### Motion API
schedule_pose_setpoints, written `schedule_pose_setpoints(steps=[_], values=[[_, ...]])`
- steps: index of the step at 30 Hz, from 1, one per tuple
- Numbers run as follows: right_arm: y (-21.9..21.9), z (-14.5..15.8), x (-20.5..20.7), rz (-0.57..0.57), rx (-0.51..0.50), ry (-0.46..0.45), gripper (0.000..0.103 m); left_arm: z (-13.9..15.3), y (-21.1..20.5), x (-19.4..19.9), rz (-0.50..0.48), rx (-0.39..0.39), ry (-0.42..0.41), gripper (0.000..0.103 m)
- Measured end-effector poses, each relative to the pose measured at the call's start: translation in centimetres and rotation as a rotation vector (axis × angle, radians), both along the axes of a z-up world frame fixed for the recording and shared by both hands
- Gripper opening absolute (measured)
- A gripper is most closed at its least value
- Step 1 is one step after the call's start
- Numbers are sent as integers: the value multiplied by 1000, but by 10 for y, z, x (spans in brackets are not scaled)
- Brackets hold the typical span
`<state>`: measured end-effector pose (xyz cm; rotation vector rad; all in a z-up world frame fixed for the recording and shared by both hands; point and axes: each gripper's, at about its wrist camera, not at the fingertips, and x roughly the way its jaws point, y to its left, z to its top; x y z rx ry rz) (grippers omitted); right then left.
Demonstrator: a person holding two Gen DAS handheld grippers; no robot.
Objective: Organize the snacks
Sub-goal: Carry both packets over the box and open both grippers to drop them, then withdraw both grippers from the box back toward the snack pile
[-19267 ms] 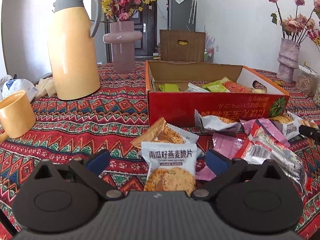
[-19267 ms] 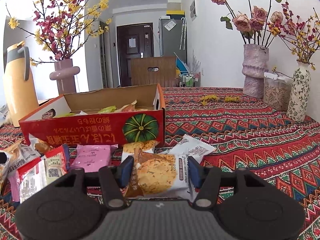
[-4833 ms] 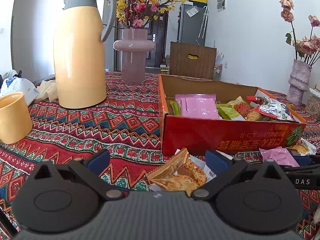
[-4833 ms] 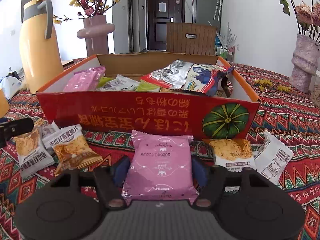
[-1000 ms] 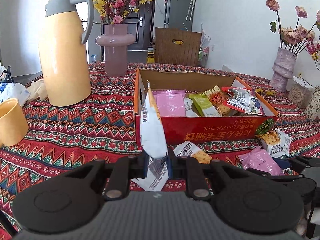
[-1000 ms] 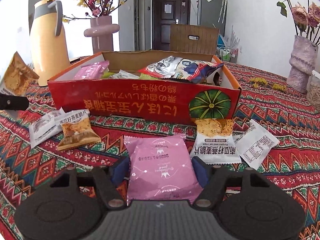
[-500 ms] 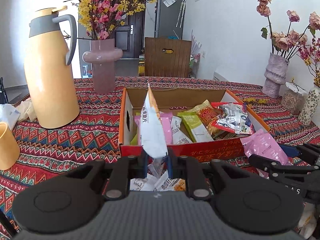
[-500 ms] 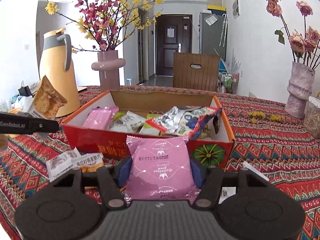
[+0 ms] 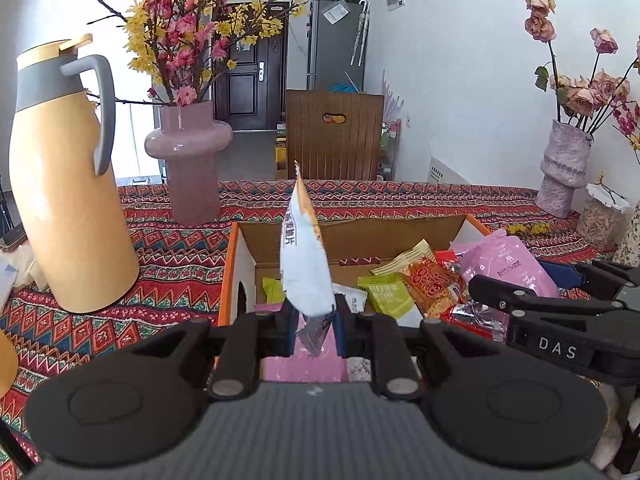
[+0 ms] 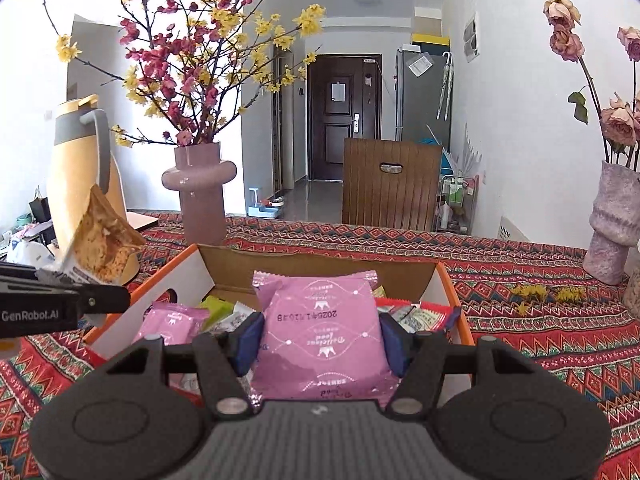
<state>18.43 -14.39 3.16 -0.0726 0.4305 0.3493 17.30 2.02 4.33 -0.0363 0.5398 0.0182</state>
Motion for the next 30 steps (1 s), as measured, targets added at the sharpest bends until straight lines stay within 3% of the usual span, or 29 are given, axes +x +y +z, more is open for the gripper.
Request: schedule_pose_setpoints(steps=[16,19,21,22,24,27,30], values=[[-2,-25,40,-39,65,7,61,-34,12,44,32,-36,6,19],[-8,-26,40,-37,92,9,65,-33,14,40,34,-36,-28,42],[-12,-25,38,-43,103,4,79,-31,15,35,43,-35,-57,69],[-12,-25,38,-49,105,0,87,-29,16,33,44,-37,-72,74],[-14,-24,37,-52,113,-5,93,-26,17,31,58,-40,-88,90],[-15,-23,37,-56,116,-11,101,-23,17,27,68,-39,-111,101],[-15,-21,35,-58,116,-20,103,-20,14,25,81,-29,-121,103]])
